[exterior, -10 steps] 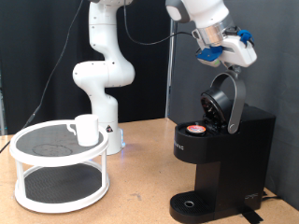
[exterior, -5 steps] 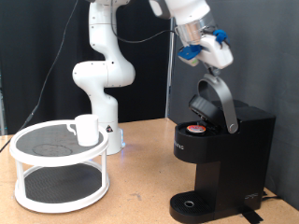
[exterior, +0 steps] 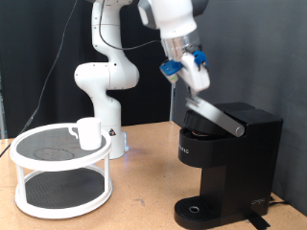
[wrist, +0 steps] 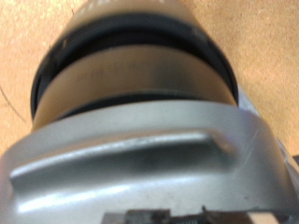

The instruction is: Make a cup of coffee with the keurig machine

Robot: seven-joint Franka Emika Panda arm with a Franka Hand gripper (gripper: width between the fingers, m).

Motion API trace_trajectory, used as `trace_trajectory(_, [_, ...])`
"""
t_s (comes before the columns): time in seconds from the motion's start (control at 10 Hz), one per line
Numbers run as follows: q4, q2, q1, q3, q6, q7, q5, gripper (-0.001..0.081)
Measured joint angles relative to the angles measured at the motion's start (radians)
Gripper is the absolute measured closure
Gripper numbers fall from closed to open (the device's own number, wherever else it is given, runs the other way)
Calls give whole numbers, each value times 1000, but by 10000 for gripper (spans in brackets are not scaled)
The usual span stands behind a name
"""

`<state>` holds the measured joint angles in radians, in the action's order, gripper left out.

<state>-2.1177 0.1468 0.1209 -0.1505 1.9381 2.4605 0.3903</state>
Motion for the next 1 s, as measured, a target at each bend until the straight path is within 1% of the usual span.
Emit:
trace_trajectory(0.2, [-40,-15,9,7,46,-10,-7,806])
trace_trajectory(0.6, [-127,-56,26,21,152,-67,-8,806])
trace_trajectory(0.8, [-155,-74,37,27,196,-93,-8,806])
trace_trajectory(1.0, [-174,-97,41,33,227,-125,-5,806])
